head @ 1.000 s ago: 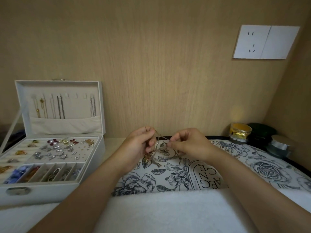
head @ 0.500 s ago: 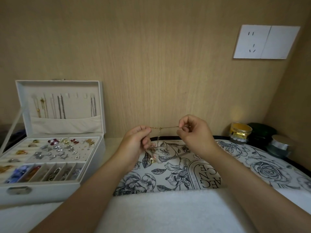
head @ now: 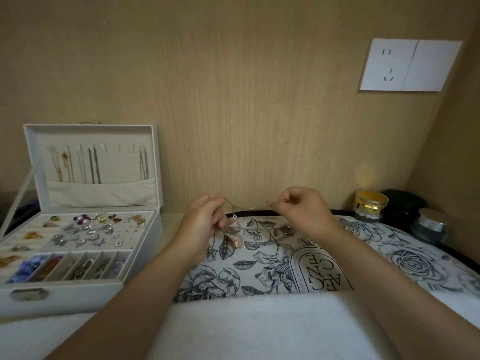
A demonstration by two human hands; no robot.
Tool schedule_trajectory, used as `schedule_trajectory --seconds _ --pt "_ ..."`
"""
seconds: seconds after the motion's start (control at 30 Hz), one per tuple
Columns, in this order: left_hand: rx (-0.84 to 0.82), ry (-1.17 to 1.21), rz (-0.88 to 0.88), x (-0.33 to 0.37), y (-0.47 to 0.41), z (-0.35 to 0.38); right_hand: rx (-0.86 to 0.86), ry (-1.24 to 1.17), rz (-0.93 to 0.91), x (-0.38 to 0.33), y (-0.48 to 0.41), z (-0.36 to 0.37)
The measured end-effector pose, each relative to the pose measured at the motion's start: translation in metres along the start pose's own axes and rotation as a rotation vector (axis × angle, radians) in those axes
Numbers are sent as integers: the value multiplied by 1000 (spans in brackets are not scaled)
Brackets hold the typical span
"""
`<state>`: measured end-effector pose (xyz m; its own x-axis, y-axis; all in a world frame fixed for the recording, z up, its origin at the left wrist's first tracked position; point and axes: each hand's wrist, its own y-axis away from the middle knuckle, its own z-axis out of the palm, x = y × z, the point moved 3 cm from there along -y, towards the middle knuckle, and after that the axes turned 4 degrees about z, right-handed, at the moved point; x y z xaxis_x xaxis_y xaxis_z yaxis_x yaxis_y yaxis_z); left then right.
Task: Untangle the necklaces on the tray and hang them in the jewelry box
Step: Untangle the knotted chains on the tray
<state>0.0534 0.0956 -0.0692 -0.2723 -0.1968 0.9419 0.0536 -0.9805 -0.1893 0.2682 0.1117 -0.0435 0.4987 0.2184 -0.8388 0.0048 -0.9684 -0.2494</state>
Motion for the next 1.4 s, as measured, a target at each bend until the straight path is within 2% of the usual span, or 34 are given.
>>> schedule_trajectory --seconds 0.03,0.1,0.17,0.2,0.37,0.5,0.6,0.77,0.9,0.97,1.1,1.17,1.27,1.33,1.4 --pt "30 46 -8 0 -1 -2 45 251 -103 -1 1 -2" --pt "49 81 -20 2 -4 -4 38 611 -174 -6 6 -1" --pt "52 14 -18 4 -3 -2 11 792 -184 -11 9 1" --pt "64 -31 -14 5 -1 0 4 807 -171 -13 9 2" --pt "103 -290 -84 2 -1 -3 33 532 -43 -12 9 -2" --pt "31 -676 -51 -6 -2 -3 94 336 60 -8 8 -3" --pt "-16 -843 19 -6 0 0 108 435 69 -6 8 -4" --pt "-172 -950 61 -4 9 4 164 602 55 -1 7 0" --pt "-308 -1267 359 -6 11 3 112 601 80 6 7 4" --pt "-295 -1274 371 -2 11 0 52 522 148 10 6 2" --pt "-300 -1122 159 -1 14 -1 -4 237 258 6 2 -3" --pt "-272 -1040 88 -1 16 1 -54 203 274 0 -3 0" --pt "-165 -942 31 -2 12 -2 -188 170 294 -8 -14 16" --pt "-39 -917 36 -2 8 -10 -268 161 277 -15 -23 29" --pt "86 -949 65 -3 3 -20 -283 218 216 -23 -32 42"
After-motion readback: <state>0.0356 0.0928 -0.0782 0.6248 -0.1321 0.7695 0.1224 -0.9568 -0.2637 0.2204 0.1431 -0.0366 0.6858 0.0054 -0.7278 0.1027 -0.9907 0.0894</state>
